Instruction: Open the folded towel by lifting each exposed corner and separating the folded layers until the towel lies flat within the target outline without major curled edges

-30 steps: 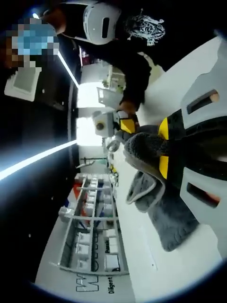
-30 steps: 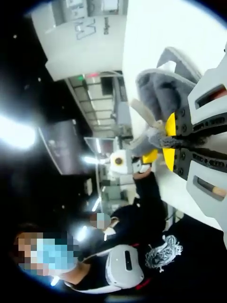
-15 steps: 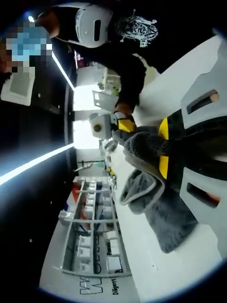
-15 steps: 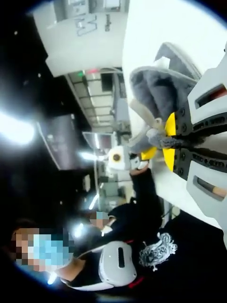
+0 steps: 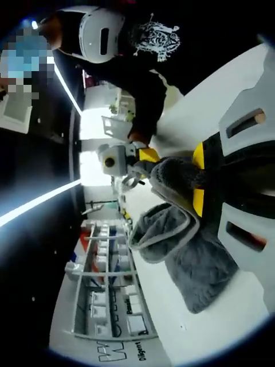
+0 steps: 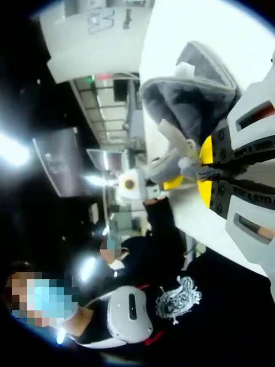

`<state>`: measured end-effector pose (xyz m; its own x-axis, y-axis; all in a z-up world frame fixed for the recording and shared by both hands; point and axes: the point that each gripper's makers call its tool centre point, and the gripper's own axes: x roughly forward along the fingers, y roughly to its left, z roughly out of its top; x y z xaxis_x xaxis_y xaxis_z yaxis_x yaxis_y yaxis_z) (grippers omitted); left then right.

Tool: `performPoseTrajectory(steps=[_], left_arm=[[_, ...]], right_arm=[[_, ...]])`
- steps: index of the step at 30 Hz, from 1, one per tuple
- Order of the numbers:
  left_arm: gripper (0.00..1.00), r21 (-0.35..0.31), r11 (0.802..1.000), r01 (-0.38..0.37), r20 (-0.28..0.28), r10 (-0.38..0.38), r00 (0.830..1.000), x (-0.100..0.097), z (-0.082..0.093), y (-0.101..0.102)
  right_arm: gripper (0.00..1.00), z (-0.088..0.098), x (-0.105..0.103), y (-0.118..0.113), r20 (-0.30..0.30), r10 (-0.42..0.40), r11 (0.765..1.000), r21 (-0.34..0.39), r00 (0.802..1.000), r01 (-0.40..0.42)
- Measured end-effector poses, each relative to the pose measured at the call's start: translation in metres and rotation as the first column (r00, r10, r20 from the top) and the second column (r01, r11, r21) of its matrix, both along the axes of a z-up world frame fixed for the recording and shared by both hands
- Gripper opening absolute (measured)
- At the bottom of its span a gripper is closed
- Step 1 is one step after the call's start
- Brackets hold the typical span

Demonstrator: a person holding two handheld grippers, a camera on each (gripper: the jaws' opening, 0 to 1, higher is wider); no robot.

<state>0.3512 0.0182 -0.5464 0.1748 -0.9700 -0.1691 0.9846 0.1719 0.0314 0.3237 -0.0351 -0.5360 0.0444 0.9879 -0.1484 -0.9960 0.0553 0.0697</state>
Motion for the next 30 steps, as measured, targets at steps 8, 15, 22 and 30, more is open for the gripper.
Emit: performPoseTrajectory(steps=[8, 15, 22, 30], left_arm=[[0.05, 0.023, 0.999, 0.025, -0.012, -0.024, 1.000, -0.006, -0.005, -0.001], [0.05, 0.048, 0.998, 0.038, -0.021, -0.037, 0.999, -0.010, -0.011, -0.002], [0.07, 0.055, 0.998, 0.040, -0.044, -0.038, 0.998, -0.012, -0.013, -0.001], [0.20, 0.039, 0.996, 0.078, -0.103, -0.073, 0.992, -0.023, -0.010, 0.000]], right_arm=[[0.02, -0.007, -0.005, -0.002, -0.029, 0.034, 0.999, -0.030, 0.999, -0.035], [0.05, -0.016, -0.013, -0.003, -0.023, 0.073, 0.995, -0.069, 0.997, -0.075], [0.08, -0.020, -0.016, -0.006, -0.026, 0.091, 0.992, -0.086, 0.996, -0.093], [0.08, -0.018, -0.019, -0.006, -0.023, 0.103, 0.991, -0.082, 0.994, -0.104]])
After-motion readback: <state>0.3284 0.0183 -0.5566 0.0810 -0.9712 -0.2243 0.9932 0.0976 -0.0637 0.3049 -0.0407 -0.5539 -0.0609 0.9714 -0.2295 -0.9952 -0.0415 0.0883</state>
